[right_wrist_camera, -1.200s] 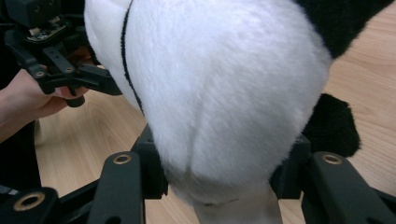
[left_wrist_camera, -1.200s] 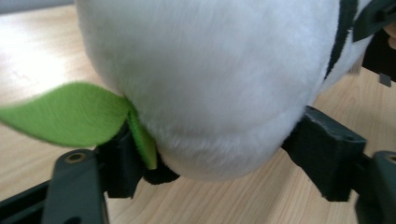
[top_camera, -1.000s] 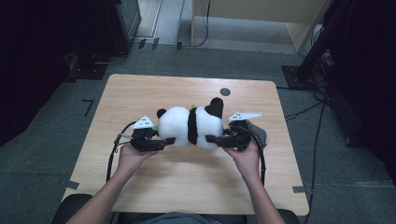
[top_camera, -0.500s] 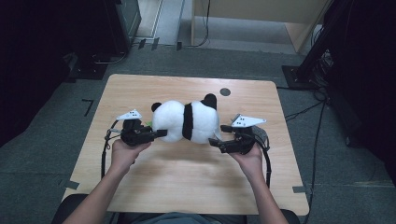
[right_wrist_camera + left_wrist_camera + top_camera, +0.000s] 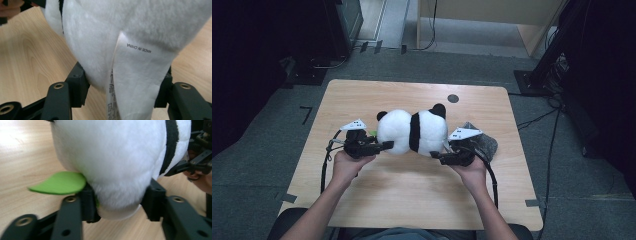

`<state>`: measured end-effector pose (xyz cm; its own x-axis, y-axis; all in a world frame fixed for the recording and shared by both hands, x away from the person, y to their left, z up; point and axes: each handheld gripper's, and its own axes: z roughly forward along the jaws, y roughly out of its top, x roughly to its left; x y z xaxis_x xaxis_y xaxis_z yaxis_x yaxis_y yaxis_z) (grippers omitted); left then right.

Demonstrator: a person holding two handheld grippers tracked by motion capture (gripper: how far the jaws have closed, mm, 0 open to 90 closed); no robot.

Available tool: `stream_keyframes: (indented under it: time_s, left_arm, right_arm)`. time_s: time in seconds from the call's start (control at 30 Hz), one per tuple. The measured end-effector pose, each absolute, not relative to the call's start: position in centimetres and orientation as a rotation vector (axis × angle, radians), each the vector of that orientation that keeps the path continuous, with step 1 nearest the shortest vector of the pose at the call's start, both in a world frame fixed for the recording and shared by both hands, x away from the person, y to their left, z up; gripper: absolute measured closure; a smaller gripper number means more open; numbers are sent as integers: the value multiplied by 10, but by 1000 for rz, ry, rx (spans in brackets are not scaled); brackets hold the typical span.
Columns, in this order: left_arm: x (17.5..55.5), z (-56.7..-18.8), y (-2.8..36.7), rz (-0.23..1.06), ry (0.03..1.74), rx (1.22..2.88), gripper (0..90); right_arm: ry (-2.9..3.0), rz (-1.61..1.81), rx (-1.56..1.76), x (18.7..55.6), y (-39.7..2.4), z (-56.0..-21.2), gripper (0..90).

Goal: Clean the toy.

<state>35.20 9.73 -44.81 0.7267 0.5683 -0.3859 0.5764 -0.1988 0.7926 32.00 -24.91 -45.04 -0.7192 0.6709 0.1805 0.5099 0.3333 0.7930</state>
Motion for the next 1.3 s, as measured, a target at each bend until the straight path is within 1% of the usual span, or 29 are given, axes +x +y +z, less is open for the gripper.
stream_keyframes:
  time_s: [0.07,0.1,0.27,0.67,0.83,0.97,1.13,1.3]
  left_arm:
    - [351,-449,98,10,865,1855,394]
    - [350,-449,98,20,859,1862,379]
    - [345,-450,93,75,807,1911,347]
    - [344,-457,96,15,880,1923,337]
    - [346,-466,91,68,902,1998,331]
    - [348,-471,90,80,920,2003,326]
    - [350,-474,91,88,935,2003,309]
    - [349,-471,94,151,913,2009,305]
  right_arm:
    - [2413,1356,1106,319,-252,-447,450]
    - [2409,1372,1112,318,-253,-446,450]
    - [2374,1417,1177,315,-258,-437,445]
    - [2373,1438,1327,313,-258,-437,430]
    - [2386,1392,1390,317,-258,-447,429]
    - [2412,1339,1353,319,-254,-454,429]
    - [2417,1330,1321,320,-254,-458,387]
    - [2402,1276,1263,320,-257,-457,320]
